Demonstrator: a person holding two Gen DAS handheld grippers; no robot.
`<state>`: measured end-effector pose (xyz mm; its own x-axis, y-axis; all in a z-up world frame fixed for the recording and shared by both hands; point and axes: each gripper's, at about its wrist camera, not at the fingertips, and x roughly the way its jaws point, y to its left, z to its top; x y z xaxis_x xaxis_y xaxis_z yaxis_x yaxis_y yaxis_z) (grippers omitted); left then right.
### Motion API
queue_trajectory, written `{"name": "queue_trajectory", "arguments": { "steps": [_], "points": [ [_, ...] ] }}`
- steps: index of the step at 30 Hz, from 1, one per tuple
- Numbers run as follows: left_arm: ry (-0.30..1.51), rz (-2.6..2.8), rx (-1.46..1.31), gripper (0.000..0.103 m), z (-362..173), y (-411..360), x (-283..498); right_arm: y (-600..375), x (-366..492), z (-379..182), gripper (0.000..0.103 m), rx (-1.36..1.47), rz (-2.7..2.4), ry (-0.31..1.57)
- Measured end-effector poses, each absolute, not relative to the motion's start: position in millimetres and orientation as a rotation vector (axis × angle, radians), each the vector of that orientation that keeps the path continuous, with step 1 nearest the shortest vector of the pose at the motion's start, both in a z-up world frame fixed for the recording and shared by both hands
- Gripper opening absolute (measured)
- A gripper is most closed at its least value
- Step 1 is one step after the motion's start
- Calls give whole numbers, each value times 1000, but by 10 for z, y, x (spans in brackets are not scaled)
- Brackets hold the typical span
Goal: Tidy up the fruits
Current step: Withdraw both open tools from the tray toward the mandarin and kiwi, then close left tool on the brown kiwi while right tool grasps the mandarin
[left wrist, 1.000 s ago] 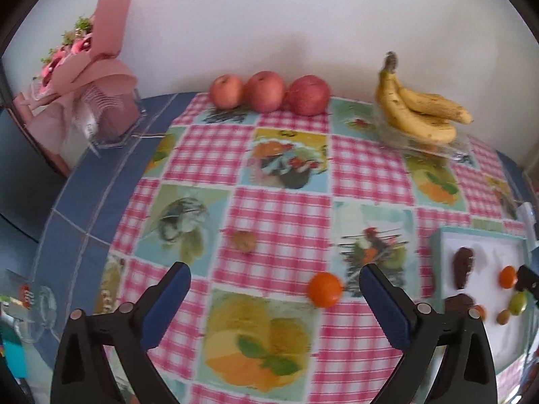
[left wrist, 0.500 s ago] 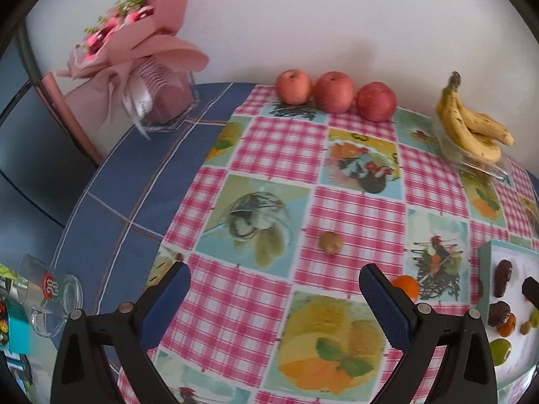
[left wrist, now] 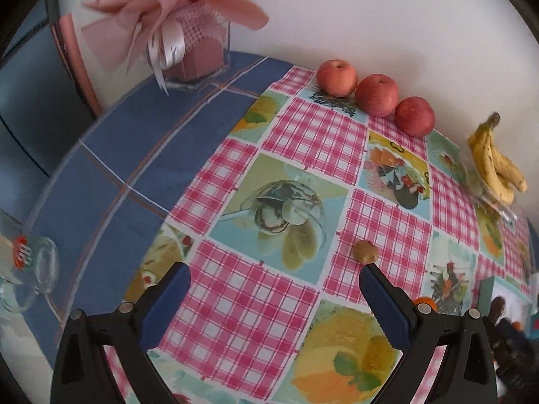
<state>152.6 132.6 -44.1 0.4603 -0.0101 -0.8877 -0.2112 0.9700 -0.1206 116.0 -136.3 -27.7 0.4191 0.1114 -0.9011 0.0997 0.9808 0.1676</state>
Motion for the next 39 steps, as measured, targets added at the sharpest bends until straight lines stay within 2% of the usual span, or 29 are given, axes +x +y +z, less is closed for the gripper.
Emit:
{"name": "queue_trajectory", "arguments": {
  "steps": [13,16,21,23,25,27,29,32,39],
  "points": [
    [1126,42,-264,100,-690,1203,1771,-859,1407,-556,93,131,96,1179],
    [1132,16,-279,99,-745,1159,1832,-778,1441,-609,83,113,111,1190],
    [1153,-24,-283,95,-868,1045,1932,-678,1461,-679,81,85,134,1202],
    [1157,-52,-279,95,-903,985,1972,-648,1462,-710,73,72,139,1207],
    [1152,-56,-264,94,-905,932,1991,-632,1468,-743,72,69,146,1217],
    [1146,-67,-249,89,-905,880,2011,-618,1477,-769,70,64,151,1224],
    [1146,-82,-235,83,-913,832,2031,-615,1479,-783,62,59,151,1226],
    [1153,-95,-233,81,-944,784,2054,-619,1480,-785,61,61,154,1226],
    [1159,-127,-239,58,-989,711,2089,-601,1482,-776,55,62,162,1225]
  ]
}}
